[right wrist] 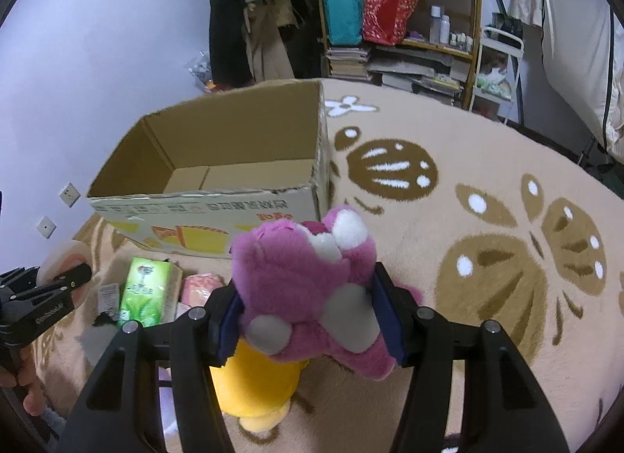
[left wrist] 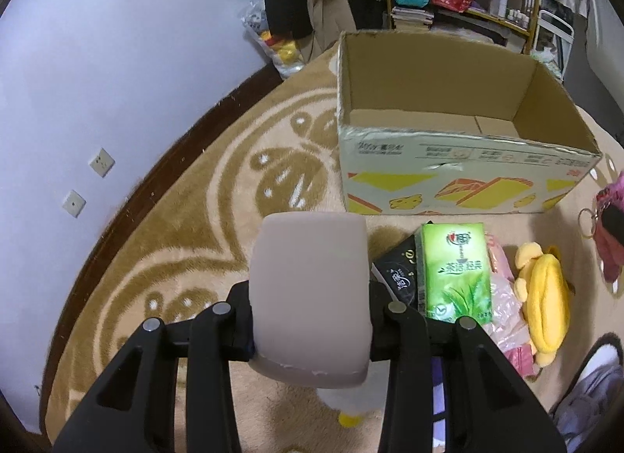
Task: Organize soft objects
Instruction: 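Carry the pink cushion and pink bear over the cardboard box with both tools, then open both tools to drop the cushion and bear into the box, then grasp the green tissue pack with the left tool while the right tool grasps the yellow plush, then lift the tissue pack and yellow plush over the box with both tools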
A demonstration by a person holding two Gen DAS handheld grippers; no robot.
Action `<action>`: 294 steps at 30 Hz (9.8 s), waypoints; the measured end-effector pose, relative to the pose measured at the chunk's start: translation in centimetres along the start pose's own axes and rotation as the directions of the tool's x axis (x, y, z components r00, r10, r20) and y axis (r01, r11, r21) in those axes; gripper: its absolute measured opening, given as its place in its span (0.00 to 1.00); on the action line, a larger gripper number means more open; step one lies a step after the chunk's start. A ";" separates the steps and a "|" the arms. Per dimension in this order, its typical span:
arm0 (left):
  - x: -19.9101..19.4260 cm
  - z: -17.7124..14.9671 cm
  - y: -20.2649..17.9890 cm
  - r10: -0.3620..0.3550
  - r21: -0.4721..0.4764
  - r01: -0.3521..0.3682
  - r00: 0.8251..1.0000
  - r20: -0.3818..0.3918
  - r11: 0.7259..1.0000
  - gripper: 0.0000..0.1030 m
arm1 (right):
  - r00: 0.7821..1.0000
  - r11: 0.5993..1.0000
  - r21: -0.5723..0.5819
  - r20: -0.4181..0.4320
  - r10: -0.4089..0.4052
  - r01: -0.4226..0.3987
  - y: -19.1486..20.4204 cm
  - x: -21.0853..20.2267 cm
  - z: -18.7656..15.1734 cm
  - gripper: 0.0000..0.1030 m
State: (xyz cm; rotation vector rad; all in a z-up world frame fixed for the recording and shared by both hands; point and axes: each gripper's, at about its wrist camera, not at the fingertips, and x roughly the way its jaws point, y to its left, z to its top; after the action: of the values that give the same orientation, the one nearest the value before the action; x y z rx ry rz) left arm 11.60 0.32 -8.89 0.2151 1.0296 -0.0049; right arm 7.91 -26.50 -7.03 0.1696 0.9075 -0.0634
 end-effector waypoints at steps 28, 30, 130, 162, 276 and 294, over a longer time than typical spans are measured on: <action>-10.9 4.4 0.3 0.001 0.029 -0.010 0.956 0.292 1.000 0.36 | 0.962 0.986 -0.130 0.236 0.138 -0.109 4.6 -7.1 4.4 0.61; -11.0 5.1 0.3 -0.013 0.013 0.009 0.956 0.292 1.000 0.36 | 0.960 0.984 -0.138 0.241 0.142 -0.111 4.8 -6.9 4.8 0.61; -6.2 7.1 2.4 -0.057 -0.044 0.064 0.987 0.151 0.997 1.00 | 0.978 0.991 -0.038 0.162 0.135 -0.130 3.4 -4.4 5.4 1.00; -0.1 3.7 -4.4 -0.124 0.067 0.126 0.992 -0.029 0.990 1.00 | 0.972 0.988 0.052 -0.182 0.150 -0.143 1.7 3.5 -2.9 1.00; -8.4 8.5 -0.6 -0.066 0.023 0.062 0.956 0.285 0.998 0.49 | 0.969 0.984 0.009 0.178 0.172 -0.176 2.6 -3.4 4.3 0.69; -5.0 14.0 -2.8 -0.063 0.061 0.045 0.939 0.339 0.997 0.49 | 0.961 0.982 -0.130 0.223 0.161 -0.134 4.6 -0.3 9.9 0.69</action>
State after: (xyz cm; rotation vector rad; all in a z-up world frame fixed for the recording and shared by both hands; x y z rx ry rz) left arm 20.60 -5.42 1.81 0.2249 0.6892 -0.1160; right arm 16.04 -23.65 -0.30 0.1203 0.6600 0.1058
